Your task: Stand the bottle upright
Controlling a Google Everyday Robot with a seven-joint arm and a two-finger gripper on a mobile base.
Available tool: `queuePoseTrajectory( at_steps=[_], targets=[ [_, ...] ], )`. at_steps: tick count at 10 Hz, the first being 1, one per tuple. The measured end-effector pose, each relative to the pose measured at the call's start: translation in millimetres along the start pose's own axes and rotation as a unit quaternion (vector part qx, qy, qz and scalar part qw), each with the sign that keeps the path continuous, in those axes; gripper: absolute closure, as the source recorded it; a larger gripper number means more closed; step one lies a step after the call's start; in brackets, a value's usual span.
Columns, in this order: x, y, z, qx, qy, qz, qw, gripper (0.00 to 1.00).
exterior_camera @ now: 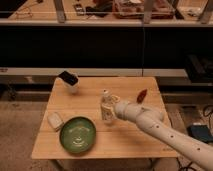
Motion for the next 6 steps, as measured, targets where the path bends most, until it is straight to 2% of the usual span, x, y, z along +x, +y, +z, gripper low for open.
queuePoseTrajectory(
  at_steps=[6],
  targets=[
    [-15,-14,4,0.010,0.003,-0.016,0.9998,0.82]
  ],
)
